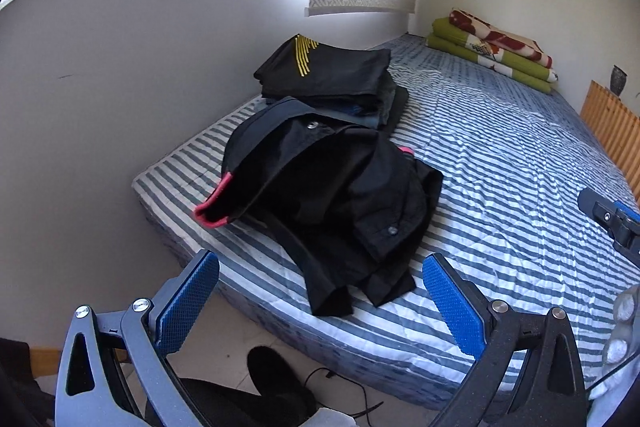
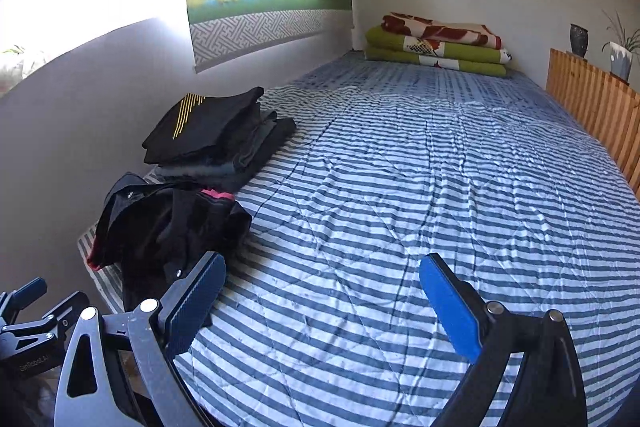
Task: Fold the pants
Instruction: 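Move both grippers toward the black pants with the pink waistband, then close both grippers on the pink-trimmed waistband of the black pants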
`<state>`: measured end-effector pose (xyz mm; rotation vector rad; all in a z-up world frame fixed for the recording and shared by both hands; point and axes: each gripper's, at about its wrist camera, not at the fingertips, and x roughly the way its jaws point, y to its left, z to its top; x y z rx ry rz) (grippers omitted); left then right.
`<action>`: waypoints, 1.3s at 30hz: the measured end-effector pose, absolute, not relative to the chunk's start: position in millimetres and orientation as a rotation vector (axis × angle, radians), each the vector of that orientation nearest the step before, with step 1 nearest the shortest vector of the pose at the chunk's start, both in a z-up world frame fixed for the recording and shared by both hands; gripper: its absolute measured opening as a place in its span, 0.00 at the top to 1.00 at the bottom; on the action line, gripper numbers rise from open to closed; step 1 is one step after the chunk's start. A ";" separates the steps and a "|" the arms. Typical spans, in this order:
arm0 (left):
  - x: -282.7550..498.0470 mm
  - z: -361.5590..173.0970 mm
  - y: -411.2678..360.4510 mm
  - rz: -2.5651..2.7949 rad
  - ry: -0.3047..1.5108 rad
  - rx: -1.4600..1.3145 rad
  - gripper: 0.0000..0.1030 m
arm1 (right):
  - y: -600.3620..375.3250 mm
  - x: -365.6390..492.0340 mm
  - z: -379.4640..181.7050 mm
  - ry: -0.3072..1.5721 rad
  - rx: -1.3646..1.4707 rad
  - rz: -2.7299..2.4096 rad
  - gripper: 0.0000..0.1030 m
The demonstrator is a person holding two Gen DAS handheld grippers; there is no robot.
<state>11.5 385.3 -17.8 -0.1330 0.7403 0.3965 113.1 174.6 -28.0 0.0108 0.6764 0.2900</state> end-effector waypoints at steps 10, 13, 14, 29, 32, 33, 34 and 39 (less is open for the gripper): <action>29.8 -44.4 455.4 0.469 0.781 -0.182 0.00 | 254.0 164.9 -56.1 0.873 -0.035 0.474 0.19; 34.0 -53.1 479.4 0.497 0.783 -0.199 0.00 | 275.9 180.3 -65.1 0.920 -0.035 0.510 0.21; 35.4 -56.0 486.4 0.500 0.787 -0.203 0.00 | 283.0 185.3 -68.5 0.938 -0.036 0.519 0.25; 97.5 -104.1 527.6 0.490 0.874 -0.160 0.00 | 351.1 251.3 -93.6 1.032 -0.073 0.588 0.29; 108.1 -108.5 532.1 0.513 0.888 -0.151 0.00 | 366.7 261.3 -98.0 1.067 -0.073 0.604 0.29; 110.7 -108.8 533.1 0.522 0.887 -0.147 0.00 | 372.2 263.7 -98.8 1.076 -0.070 0.616 0.29; 112.6 -108.7 535.5 0.531 0.882 -0.144 0.00 | 377.8 265.4 -98.9 1.079 -0.069 0.628 0.29; 122.8 -105.1 546.5 0.535 0.866 -0.141 0.09 | 399.9 265.9 -99.7 1.069 -0.129 0.632 0.36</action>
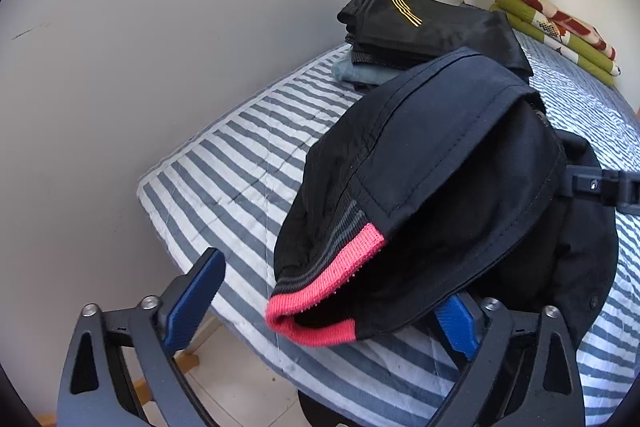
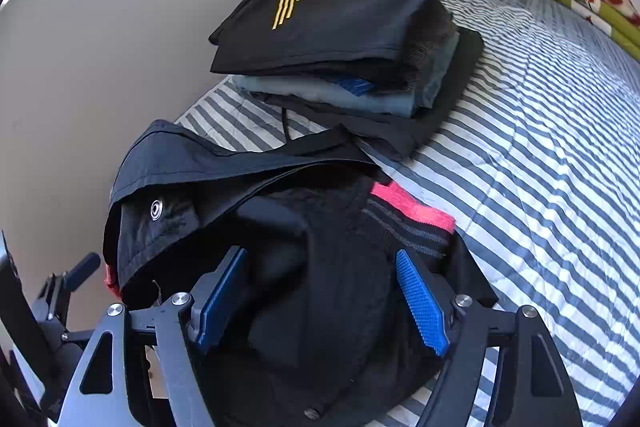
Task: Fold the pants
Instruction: 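Close both grippers on the pink-trimmed waistband of the black pants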
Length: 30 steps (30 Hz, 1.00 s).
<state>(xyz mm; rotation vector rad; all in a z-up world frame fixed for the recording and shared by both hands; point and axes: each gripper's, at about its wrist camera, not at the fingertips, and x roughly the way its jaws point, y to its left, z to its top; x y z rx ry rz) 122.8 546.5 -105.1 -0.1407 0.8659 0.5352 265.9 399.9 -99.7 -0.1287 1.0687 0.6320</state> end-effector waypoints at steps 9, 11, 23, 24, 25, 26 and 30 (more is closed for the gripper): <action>133.3 -97.2 542.7 0.486 0.843 -0.163 0.60 | 390.7 266.4 -97.0 1.051 -0.118 0.622 0.76; 132.7 -96.9 542.5 0.480 0.837 -0.169 0.68 | 390.9 262.4 -95.0 1.033 -0.131 0.621 0.78; 120.2 -88.0 548.6 0.468 0.806 -0.197 0.87 | 379.2 234.3 -72.5 0.934 -0.136 0.608 0.87; 118.6 -86.6 547.7 0.465 0.805 -0.199 0.88 | 375.6 230.4 -69.4 0.921 -0.133 0.606 0.88; 116.4 -84.6 545.6 0.461 0.802 -0.202 0.88 | 370.8 225.2 -66.1 0.906 -0.133 0.602 0.88; 114.1 -82.6 543.8 0.453 0.800 -0.202 0.89 | 365.9 219.9 -62.8 0.891 -0.137 0.599 0.89; 105.9 -71.8 527.3 0.413 0.785 -0.184 0.89 | 336.6 196.9 -51.9 0.849 -0.141 0.572 0.90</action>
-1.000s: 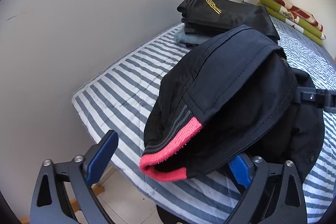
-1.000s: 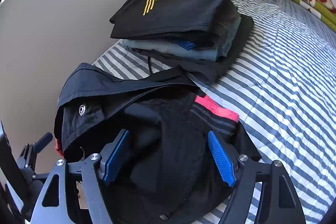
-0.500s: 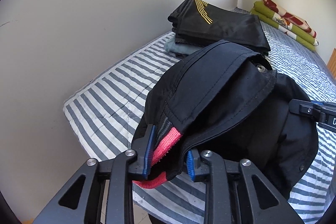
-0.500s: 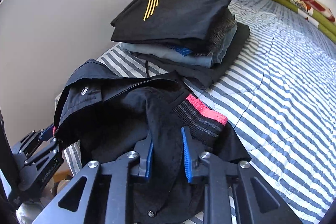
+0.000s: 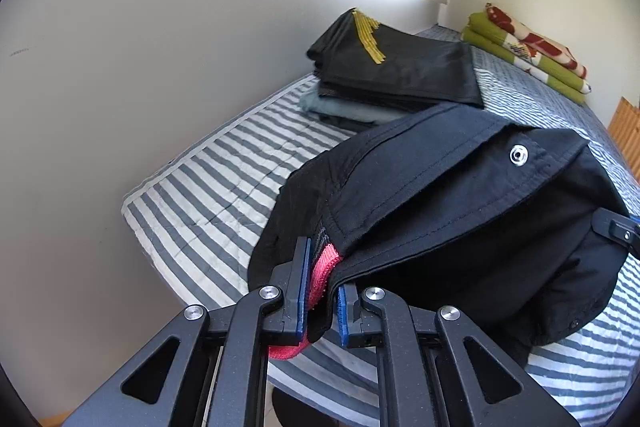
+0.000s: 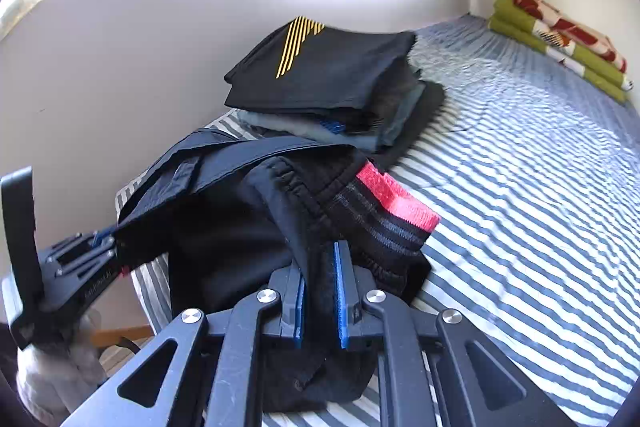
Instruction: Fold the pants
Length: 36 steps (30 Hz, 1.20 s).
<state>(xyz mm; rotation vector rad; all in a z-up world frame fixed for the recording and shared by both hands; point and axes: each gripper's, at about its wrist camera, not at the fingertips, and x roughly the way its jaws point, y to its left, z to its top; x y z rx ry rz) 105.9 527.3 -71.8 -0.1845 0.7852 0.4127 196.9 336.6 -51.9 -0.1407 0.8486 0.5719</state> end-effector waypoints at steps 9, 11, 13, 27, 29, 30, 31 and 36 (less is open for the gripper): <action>108.5 -50.3 434.5 0.220 0.770 -0.077 0.89 | 224.4 136.1 -57.7 0.871 -0.022 0.425 0.91; 112.4 -51.8 405.5 0.160 0.780 -0.040 0.89 | 198.5 122.0 -67.5 0.902 0.020 0.384 0.91; 117.4 -56.3 376.7 0.092 0.801 -0.004 0.87 | 178.2 108.7 -78.8 0.922 0.031 0.341 0.91; 44.5 -50.0 378.9 0.080 0.799 0.058 0.43 | 81.7 75.0 -86.5 0.895 0.052 0.337 0.63; 45.3 -55.6 391.6 0.094 0.836 0.049 0.43 | 78.6 81.2 -89.9 0.904 0.053 0.338 0.63; 45.2 -59.4 396.2 0.096 0.846 0.045 0.43 | 74.1 83.3 -90.7 0.901 0.056 0.336 0.63; 47.6 -64.4 398.9 0.095 0.861 0.048 0.43 | 75.1 86.9 -91.4 0.896 0.057 0.332 0.63; 74.4 -99.8 405.1 -0.001 0.989 -0.042 0.44 | 63.6 95.5 -106.2 0.923 0.076 0.307 0.61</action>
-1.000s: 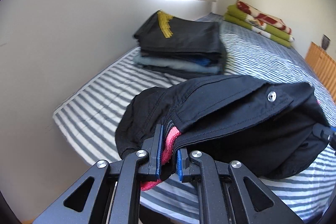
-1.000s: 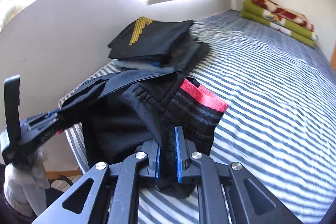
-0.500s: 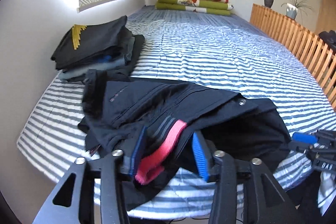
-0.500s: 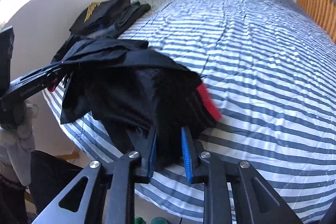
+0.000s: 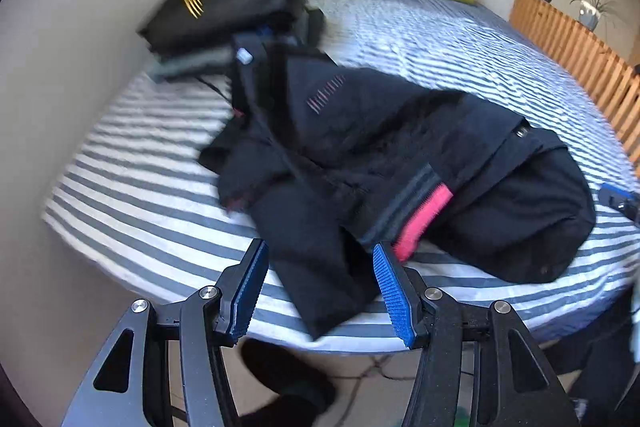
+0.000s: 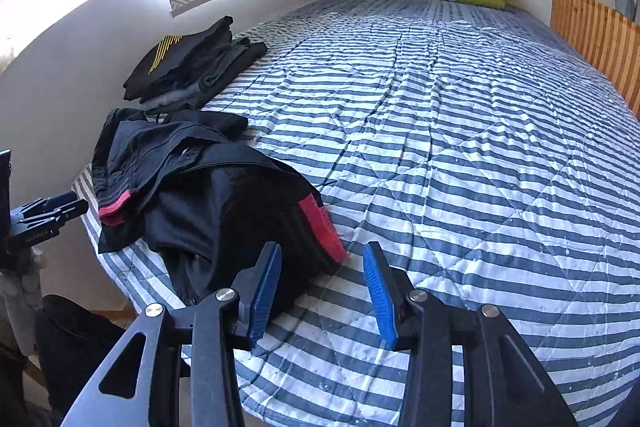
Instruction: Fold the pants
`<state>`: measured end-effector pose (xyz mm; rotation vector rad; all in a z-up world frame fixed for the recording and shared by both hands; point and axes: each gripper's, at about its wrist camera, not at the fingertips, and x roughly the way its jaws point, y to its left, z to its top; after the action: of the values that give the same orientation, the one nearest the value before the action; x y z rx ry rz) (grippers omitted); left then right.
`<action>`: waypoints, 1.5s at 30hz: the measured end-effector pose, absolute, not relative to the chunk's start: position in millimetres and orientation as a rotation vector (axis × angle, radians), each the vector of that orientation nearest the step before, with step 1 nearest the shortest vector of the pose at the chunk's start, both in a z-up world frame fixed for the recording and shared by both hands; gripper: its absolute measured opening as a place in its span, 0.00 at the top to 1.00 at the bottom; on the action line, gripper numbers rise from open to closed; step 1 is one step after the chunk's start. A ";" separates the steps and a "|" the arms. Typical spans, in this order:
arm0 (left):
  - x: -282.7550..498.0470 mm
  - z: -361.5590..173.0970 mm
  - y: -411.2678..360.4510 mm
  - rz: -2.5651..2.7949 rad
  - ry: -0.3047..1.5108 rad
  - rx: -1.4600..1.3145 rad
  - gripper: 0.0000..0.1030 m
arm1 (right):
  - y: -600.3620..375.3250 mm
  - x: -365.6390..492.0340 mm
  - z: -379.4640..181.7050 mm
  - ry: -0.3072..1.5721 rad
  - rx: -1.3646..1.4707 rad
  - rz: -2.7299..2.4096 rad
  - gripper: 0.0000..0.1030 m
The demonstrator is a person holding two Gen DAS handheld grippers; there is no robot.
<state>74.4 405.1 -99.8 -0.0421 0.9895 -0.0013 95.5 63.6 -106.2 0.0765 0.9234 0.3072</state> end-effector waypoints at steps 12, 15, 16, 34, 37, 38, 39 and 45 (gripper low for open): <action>164.6 -74.1 361.0 -0.159 0.948 -0.044 0.43 | 41.1 117.8 -129.9 1.004 0.201 0.318 0.49; 184.2 -55.6 354.4 -0.193 0.934 -0.059 0.40 | 47.4 128.6 -134.2 1.008 0.205 0.343 0.44; 195.0 -50.7 351.9 -0.199 0.937 -0.063 0.38 | 50.4 133.2 -136.4 1.014 0.202 0.349 0.43; 189.5 -40.4 313.5 -0.188 1.019 0.368 0.16 | 64.0 158.2 -158.4 1.049 0.168 0.376 0.35; 194.6 -63.6 298.9 -0.102 1.026 0.447 0.23 | 67.6 159.3 -159.0 1.052 0.154 0.371 0.35; 199.2 -70.0 296.0 -0.078 1.030 0.471 0.44 | 68.0 158.9 -158.2 1.053 0.154 0.372 0.35; 203.7 -75.1 295.7 -0.056 1.042 0.481 0.57 | 68.7 159.3 -157.6 1.055 0.155 0.376 0.35; 213.1 -45.4 332.7 0.025 1.022 0.358 0.75 | 66.0 155.8 -154.3 1.057 0.152 0.379 0.34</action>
<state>213.1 332.7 -45.4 0.3581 1.0223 0.0249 155.8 66.0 -154.3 0.1524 1.0573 0.3793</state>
